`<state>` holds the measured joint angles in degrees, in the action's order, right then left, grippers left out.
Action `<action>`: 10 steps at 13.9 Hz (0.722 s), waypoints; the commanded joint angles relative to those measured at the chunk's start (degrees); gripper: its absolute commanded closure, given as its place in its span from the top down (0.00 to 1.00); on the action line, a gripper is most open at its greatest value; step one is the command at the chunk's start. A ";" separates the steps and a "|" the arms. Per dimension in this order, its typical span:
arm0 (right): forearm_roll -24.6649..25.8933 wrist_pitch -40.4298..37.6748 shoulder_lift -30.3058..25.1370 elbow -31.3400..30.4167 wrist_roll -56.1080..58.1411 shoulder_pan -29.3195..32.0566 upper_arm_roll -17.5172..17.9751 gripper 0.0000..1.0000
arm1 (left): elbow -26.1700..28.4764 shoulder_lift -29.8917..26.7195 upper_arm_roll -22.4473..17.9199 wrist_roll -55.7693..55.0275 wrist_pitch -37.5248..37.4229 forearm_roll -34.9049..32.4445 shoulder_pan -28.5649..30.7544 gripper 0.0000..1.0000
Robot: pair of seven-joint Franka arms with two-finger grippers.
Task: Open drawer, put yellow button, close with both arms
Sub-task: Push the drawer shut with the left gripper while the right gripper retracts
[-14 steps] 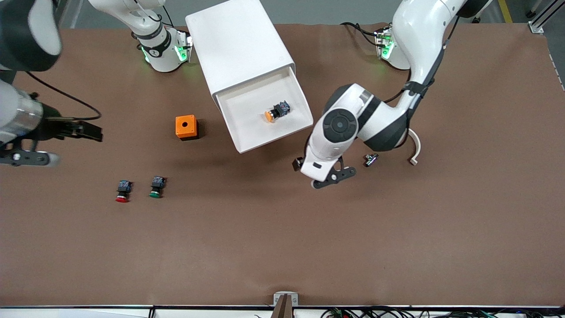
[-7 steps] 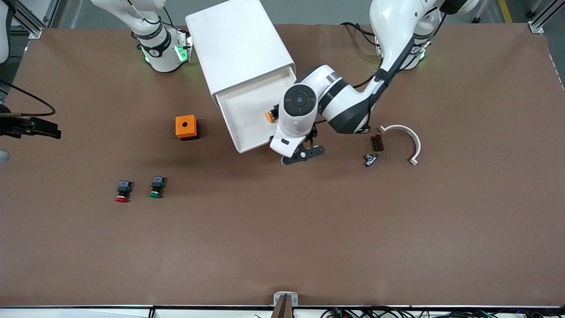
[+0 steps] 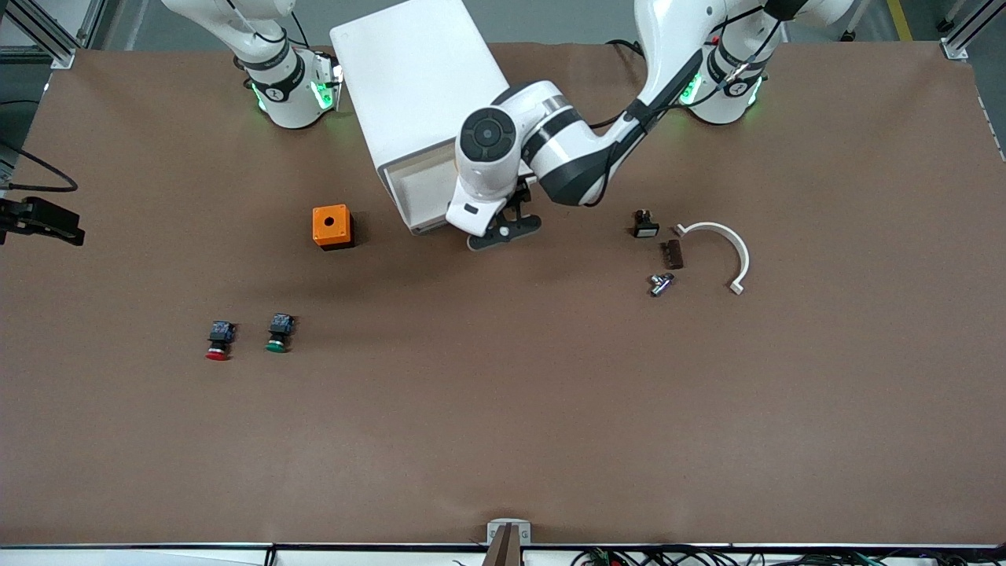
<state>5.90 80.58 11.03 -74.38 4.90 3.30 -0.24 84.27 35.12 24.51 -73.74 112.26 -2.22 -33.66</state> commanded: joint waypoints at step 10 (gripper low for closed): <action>-7.84 0.10 -14.97 -15.42 -3.86 1.27 0.15 1.00 | 3.97 -1.98 5.28 -7.29 -0.12 -0.77 -0.97 1.00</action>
<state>-1.15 77.84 2.90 -81.69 0.47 3.87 -0.59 86.85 34.56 29.22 -79.65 112.27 -2.22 -33.93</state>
